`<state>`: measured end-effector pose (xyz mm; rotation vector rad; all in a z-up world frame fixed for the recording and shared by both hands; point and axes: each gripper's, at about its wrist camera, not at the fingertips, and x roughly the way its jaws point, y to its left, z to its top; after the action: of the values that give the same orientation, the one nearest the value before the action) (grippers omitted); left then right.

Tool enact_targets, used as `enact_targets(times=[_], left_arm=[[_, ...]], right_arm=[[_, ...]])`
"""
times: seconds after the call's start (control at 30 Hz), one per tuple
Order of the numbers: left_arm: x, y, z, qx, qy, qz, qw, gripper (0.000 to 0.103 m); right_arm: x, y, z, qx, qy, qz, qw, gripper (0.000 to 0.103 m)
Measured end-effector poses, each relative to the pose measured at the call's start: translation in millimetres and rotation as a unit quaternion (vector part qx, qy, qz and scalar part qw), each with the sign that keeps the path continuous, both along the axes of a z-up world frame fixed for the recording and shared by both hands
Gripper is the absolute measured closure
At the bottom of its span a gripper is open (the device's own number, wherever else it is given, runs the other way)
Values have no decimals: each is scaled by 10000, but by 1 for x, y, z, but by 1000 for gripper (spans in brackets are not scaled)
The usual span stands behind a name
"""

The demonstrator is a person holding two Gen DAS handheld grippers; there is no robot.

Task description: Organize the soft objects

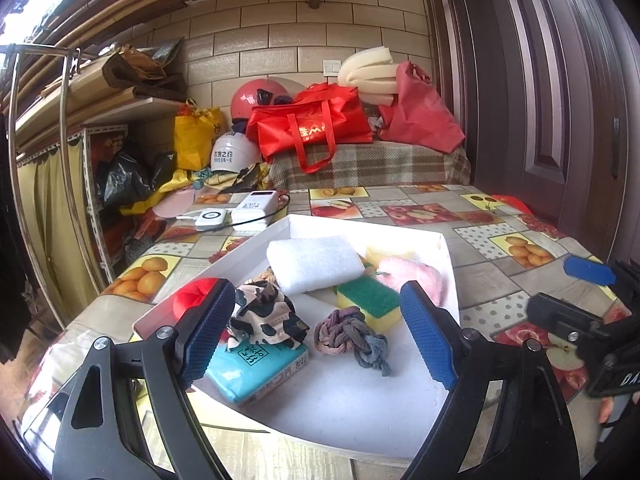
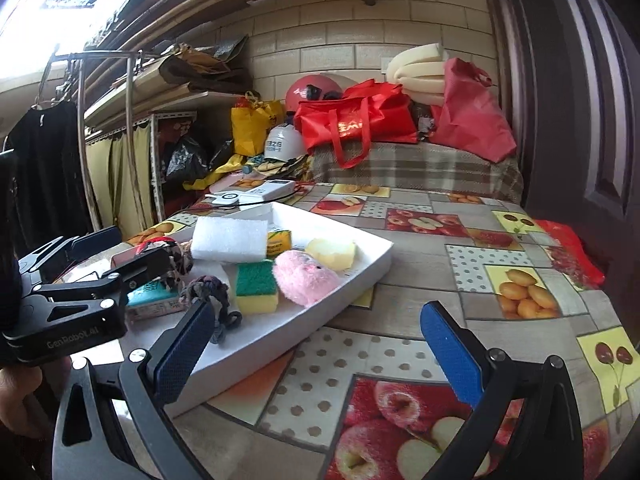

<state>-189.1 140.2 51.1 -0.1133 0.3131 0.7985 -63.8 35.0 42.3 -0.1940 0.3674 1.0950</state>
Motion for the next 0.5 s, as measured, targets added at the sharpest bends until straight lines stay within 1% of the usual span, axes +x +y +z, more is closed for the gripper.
enact_targets(times=[0.07,0.13,0.17,0.23,0.27,0.3,0.37,0.43,0.47,0.5], left_arm=[[-4,-2,2,53,-68,43,10000,18],[-7,-7,5,165,-123,98,9997,18],[-9,-8,6,102,-123,84,9998,18],[-7,-8,0,-426,-74,-171,9989,18],[-6,-12,-1,-469,13,-184,9987,18],[-7,-20,2,-260,30,-97,9996,18],[-13,-35,6,108,-133,-19,9999,18],[-18,-45,7,282,-214,39,9994,18],[-20,-49,8,326,-258,6,9991,18],[-21,-51,8,331,-296,-48,9990,18]], right_arm=[[6,-11,0,7,153,-111,9998,0],[4,-24,4,194,100,-148,9997,0],[1,-31,6,293,26,-160,9994,0],[-8,-42,8,429,-178,-168,9988,0],[-13,-47,10,513,-287,-165,9981,0],[-20,-54,12,676,-461,-178,9965,0],[-34,-70,15,1070,-853,-309,9901,0],[-44,-85,18,1432,-1145,-504,9818,0],[-48,-91,19,1572,-1265,-713,9768,0],[-51,-95,19,1652,-1366,-1043,9712,0]])
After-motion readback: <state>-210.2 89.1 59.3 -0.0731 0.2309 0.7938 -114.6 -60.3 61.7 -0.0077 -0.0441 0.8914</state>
